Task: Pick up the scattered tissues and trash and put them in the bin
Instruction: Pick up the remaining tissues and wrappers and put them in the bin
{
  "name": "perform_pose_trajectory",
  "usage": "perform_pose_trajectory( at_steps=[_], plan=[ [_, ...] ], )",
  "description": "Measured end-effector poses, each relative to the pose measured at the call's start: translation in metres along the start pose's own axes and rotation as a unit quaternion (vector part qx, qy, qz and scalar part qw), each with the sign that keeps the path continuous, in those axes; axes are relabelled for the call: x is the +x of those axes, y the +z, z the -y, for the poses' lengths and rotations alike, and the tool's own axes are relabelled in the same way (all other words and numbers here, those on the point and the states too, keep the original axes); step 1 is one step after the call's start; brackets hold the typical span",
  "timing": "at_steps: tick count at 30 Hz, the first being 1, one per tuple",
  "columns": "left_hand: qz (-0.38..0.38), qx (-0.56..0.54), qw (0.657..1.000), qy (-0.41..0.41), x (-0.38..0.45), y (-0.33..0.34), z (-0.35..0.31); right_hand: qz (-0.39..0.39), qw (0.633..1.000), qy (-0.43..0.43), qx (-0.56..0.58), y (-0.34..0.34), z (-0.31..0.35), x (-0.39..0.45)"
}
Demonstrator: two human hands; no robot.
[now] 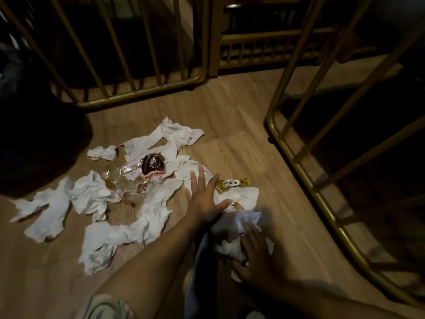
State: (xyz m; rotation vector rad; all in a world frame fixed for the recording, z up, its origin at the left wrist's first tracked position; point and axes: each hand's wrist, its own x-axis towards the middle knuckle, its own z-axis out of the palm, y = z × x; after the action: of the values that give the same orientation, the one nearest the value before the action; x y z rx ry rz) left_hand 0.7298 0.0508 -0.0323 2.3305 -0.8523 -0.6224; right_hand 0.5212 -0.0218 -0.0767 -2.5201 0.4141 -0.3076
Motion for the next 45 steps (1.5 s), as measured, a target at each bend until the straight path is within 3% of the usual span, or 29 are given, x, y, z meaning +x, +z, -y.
perform_pose_trajectory(
  at_steps=[3, 7, 12, 20, 24, 30, 32, 38, 45],
  plan=[
    [-0.03, 0.031, 0.999, 0.018, 0.001, 0.014, 0.017, 0.014, 0.997, 0.006, 0.079, -0.008, -0.007, 0.007],
    [-0.102, -0.036, 0.992, 0.068, -0.021, 0.02, 0.033, 0.01, 0.998, -0.05, 0.027, -0.012, -0.024, 0.021],
    [-0.197, -0.042, 0.973, 0.113, -0.053, 0.019, 0.046, -0.009, 0.994, 0.079, 0.073, -0.024, -0.028, 0.047],
    [-0.186, -0.05, 0.979, 0.07, -0.084, 0.006, 0.061, -0.131, 0.958, 0.161, 0.2, -0.035, -0.011, 0.11],
    [-0.231, -0.056, 0.969, 0.063, -0.096, 0.002, 0.072, -0.107, 0.959, 0.129, 0.231, -0.025, 0.014, 0.146],
    [-0.305, -0.11, 0.945, 0.047, -0.109, -0.008, 0.072, -0.04, 0.987, 0.02, 0.151, -0.01, 0.061, 0.189],
    [-0.294, -0.114, 0.947, 0.055, -0.107, -0.01, 0.076, -0.013, 0.991, 0.006, 0.135, -0.001, 0.073, 0.196],
    [-0.109, -0.029, 0.976, 0.184, -0.099, -0.005, 0.083, 0.083, 0.991, -0.069, 0.073, 0.037, 0.067, 0.186],
    [-0.113, -0.095, 0.973, 0.18, -0.123, -0.004, 0.074, 0.062, 0.989, -0.048, 0.128, 0.032, 0.06, 0.19]
  ],
)
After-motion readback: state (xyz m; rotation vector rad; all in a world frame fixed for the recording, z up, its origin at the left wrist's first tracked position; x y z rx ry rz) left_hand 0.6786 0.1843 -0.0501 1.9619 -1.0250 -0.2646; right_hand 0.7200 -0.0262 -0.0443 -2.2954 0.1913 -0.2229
